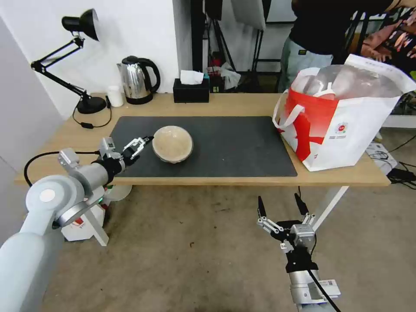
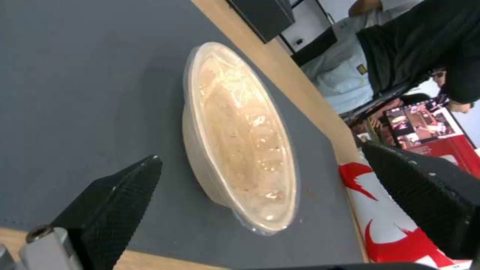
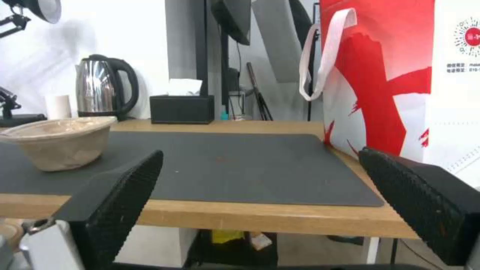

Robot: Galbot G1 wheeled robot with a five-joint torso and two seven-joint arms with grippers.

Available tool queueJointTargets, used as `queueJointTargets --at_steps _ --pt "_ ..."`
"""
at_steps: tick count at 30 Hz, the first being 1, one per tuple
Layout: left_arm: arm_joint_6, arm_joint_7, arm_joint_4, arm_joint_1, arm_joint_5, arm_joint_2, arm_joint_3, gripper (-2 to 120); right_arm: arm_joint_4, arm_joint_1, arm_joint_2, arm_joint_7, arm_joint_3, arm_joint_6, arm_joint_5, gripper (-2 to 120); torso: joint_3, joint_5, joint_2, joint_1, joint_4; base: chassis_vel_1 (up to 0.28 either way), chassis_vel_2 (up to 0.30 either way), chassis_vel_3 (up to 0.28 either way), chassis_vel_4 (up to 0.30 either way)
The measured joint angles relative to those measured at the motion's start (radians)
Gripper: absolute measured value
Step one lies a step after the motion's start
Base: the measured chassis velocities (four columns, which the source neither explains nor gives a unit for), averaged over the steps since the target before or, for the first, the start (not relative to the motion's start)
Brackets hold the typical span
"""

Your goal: Pick up the trash from the table and place it into the takeout bag.

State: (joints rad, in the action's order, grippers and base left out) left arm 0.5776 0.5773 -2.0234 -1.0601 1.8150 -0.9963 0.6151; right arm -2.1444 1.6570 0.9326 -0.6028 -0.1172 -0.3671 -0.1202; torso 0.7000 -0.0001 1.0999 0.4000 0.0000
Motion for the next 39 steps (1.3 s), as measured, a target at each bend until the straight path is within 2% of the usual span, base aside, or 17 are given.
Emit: queueJointTargets --at_steps 16,33,39 --pt "-0.001 0.017 0.059 0.044 -0.006 0.011 -0.033 100 0.000 0.000 0.000 0.000 0.000 0.000 0.000 100 0.000 0.0001 0.000 0.000 -0.0001 0.000 0.000 0.000 0.000" --pt "-0.001 0.122 0.087 0.112 -0.006 0.005 -0.094 100 0.000 0.000 0.000 0.000 0.000 0.000 0.000 100 0.000 0.0001 0.000 0.000 -0.0001 0.000 0.000 0.000 0.000" --pt "0.000 0.127 0.089 0.119 -0.003 0.012 -0.096 100 0.000 0.000 0.000 0.000 0.000 0.000 0.000 100 0.000 0.0001 0.000 0.000 0.0000 0.000 0.000 0.000 0.000"
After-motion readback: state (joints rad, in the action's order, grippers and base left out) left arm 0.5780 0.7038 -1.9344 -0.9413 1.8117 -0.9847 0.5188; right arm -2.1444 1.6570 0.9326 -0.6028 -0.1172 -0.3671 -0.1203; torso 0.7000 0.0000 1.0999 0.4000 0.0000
